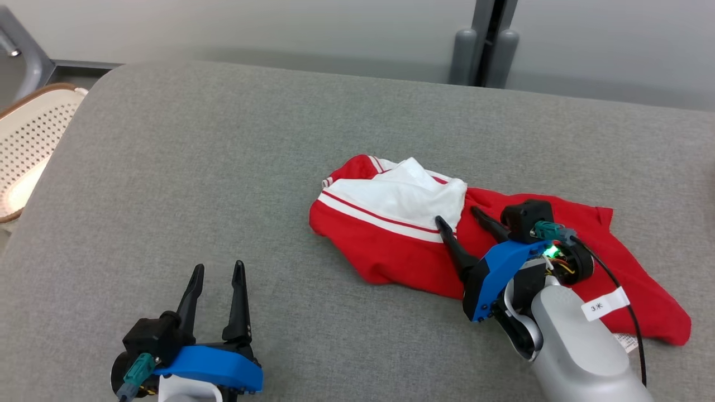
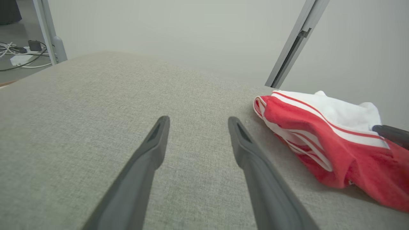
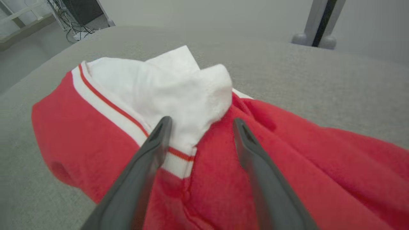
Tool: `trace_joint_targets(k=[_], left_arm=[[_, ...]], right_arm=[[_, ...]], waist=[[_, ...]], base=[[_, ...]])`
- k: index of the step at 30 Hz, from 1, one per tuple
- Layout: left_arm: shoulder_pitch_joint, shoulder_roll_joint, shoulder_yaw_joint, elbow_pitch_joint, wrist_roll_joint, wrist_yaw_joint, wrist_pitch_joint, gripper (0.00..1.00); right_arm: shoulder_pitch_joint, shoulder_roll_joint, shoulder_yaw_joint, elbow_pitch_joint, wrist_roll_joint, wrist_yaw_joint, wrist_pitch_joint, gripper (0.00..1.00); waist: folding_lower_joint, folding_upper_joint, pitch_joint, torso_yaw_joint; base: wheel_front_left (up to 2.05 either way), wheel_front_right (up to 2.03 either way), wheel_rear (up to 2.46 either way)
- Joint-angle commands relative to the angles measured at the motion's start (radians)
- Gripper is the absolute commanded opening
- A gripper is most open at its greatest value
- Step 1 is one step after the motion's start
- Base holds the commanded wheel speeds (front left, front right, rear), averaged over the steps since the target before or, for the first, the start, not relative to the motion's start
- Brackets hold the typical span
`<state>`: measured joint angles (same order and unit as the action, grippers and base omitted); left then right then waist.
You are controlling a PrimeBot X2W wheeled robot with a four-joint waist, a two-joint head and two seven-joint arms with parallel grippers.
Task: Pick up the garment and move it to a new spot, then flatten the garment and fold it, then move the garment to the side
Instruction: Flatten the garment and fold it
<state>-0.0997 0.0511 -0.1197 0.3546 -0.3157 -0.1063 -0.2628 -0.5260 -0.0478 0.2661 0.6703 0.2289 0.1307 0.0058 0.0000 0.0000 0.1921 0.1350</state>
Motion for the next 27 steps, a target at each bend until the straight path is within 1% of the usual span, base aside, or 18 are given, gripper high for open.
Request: trace_joint_targets(k=[1,7,8,9,10,11,12,15,17,20,24,25,26,27], left_arm=[[-0.010,-0.001,-0.002,0.000,0.001,0.000,-0.003,1.00],[-0.017,-0.001,-0.006,-0.001,-0.005,0.002,-0.003,1.00],[-0.018,-0.001,-0.005,-0.001,-0.006,0.002,-0.003,1.00],[-0.018,-0.001,-0.005,0.000,-0.006,0.003,-0.003,1.00],[-0.018,-0.001,-0.005,-0.001,-0.006,0.004,-0.003,1.00],[-0.018,-0.001,-0.004,-0.001,-0.006,0.006,-0.003,1.00],[-0.018,-0.001,-0.005,-0.001,-0.006,0.007,-0.003,1.00],[-0.019,-0.001,-0.004,-0.001,-0.005,0.009,-0.003,1.00],[-0.017,-0.001,-0.001,-0.002,-0.004,0.010,-0.003,1.00],[-0.011,-0.001,0.004,-0.001,-0.001,0.010,-0.003,1.00],[-0.006,-0.001,0.009,-0.001,0.001,0.010,-0.003,1.00],[-0.005,-0.001,0.010,-0.002,0.002,0.010,-0.003,1.00],[-0.003,-0.001,0.013,-0.002,0.002,0.009,-0.003,1.00],[-0.002,-0.001,0.014,-0.002,0.003,0.009,-0.003,1.00]], right_arm=[[-0.023,-0.005,0.010,0.025,0.025,0.000,-0.007,1.00],[-0.092,-0.005,0.065,0.123,0.096,0.000,-0.059,1.00],[-0.103,-0.005,0.081,0.130,0.107,0.000,-0.073,0.76],[-0.112,-0.005,0.100,0.135,0.121,0.000,-0.085,0.40],[-0.119,-0.005,0.120,0.137,0.136,0.000,-0.095,0.29],[-0.126,-0.005,0.141,0.139,0.148,0.000,-0.106,0.11],[-0.133,-0.005,0.163,0.140,0.151,0.000,-0.119,0.00],[-0.151,-0.004,0.238,0.136,0.137,0.000,-0.168,0.00],[-0.144,-0.002,0.315,0.114,0.140,0.000,-0.187,0.00],[-0.113,-0.004,0.456,0.067,0.144,0.000,-0.190,0.00],[-0.078,-0.004,0.666,0.029,0.119,0.000,-0.159,0.00],[-0.072,-0.004,0.709,0.025,0.115,0.000,-0.154,0.09],[-0.067,-0.004,0.745,0.021,0.109,0.000,-0.155,0.25],[-0.060,-0.004,0.776,0.018,0.106,0.000,-0.159,0.50]], waist=[[0.0000,0.0000,0.019,0.022],[0.0000,0.0000,0.030,0.041],[0.0000,0.0000,0.031,0.041],[0.0000,0.0000,0.031,0.041],[0.0000,0.0000,0.030,0.039],[0.0000,0.0000,0.030,0.037],[0.0000,0.0000,0.029,0.035],[0.0000,0.0000,0.024,0.028],[0.0000,0.0000,0.018,0.022],[0.0000,0.0000,0.009,0.010],[0.0000,0.0000,-0.005,-0.002],[0.0000,0.0000,-0.009,-0.005],[0.0000,0.0000,-0.012,-0.009],[0.0000,0.0000,-0.015,-0.012]], base=[[0.00,0.00,0.00],[0.00,0.00,0.00],[0.00,0.00,0.00],[0.00,0.00,0.00],[0.00,0.00,0.00],[0.00,0.00,0.00],[0.00,0.00,0.00],[0.00,0.00,0.00],[0.00,0.00,0.00],[0.00,0.00,0.00],[0.00,0.00,0.00],[0.00,0.00,0.00],[0.00,0.00,0.00],[0.00,0.00,0.00]])
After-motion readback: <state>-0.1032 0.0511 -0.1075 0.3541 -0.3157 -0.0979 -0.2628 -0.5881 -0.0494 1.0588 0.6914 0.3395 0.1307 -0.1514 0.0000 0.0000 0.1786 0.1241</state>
